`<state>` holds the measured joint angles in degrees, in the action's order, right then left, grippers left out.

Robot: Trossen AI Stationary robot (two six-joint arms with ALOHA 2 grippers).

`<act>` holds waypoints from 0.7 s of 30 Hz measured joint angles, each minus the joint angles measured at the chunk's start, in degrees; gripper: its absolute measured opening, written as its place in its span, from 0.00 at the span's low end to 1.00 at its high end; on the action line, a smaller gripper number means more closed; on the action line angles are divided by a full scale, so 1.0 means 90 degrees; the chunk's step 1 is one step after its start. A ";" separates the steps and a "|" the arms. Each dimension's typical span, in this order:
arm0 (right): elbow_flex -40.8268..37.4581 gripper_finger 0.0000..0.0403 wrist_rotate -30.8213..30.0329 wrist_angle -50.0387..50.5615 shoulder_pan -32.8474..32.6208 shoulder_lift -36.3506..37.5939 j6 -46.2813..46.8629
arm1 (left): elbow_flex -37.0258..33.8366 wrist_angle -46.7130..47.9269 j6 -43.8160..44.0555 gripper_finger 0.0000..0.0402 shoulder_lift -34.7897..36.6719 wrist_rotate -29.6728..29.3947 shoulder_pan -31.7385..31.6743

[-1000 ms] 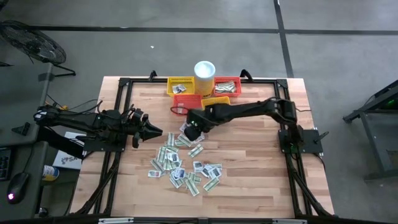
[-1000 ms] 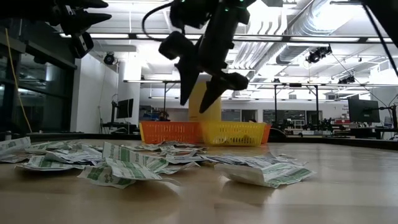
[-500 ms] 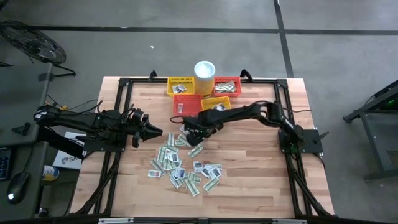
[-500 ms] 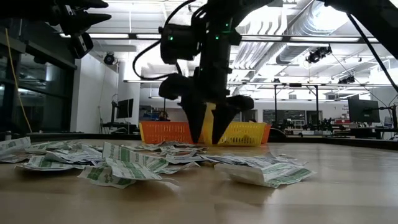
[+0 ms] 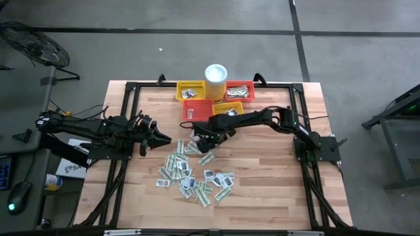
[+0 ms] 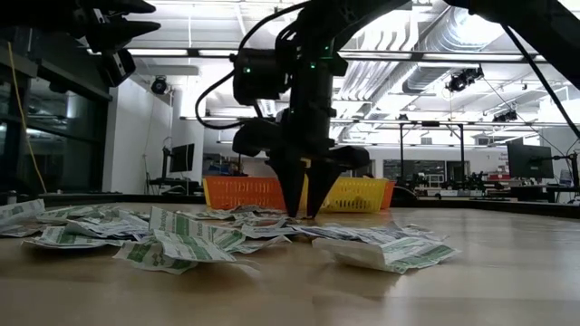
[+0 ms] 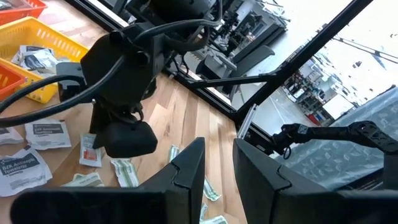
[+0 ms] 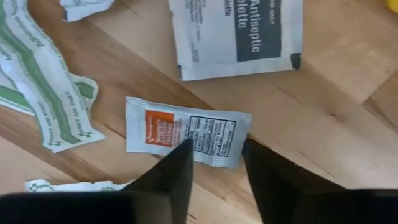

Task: Pick & Place First Aid Supplies
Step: Put the orange ointment pack into the bottom orange basket

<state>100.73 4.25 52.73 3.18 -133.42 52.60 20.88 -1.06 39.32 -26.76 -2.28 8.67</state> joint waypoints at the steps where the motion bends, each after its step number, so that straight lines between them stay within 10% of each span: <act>1: -0.0001 0.29 -0.0006 0.0013 0.0000 -0.0001 0.0000 | 0.0000 0.0000 0.0001 0.21 0.0000 0.0006 -0.0001; 11: 0.0009 0.02 0.0040 0.0148 0.0017 0.0005 -0.0246 | 0.0000 0.0000 0.0001 0.21 0.0000 0.0029 0.0000; 21: -0.0080 0.00 -0.0542 0.0149 -0.0079 0.0710 -0.0180 | 0.0000 -0.0005 0.0048 0.21 0.0000 -0.0053 -0.0001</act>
<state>100.01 -0.63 54.07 2.47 -127.03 50.98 20.88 -1.10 39.75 -26.76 -2.76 8.66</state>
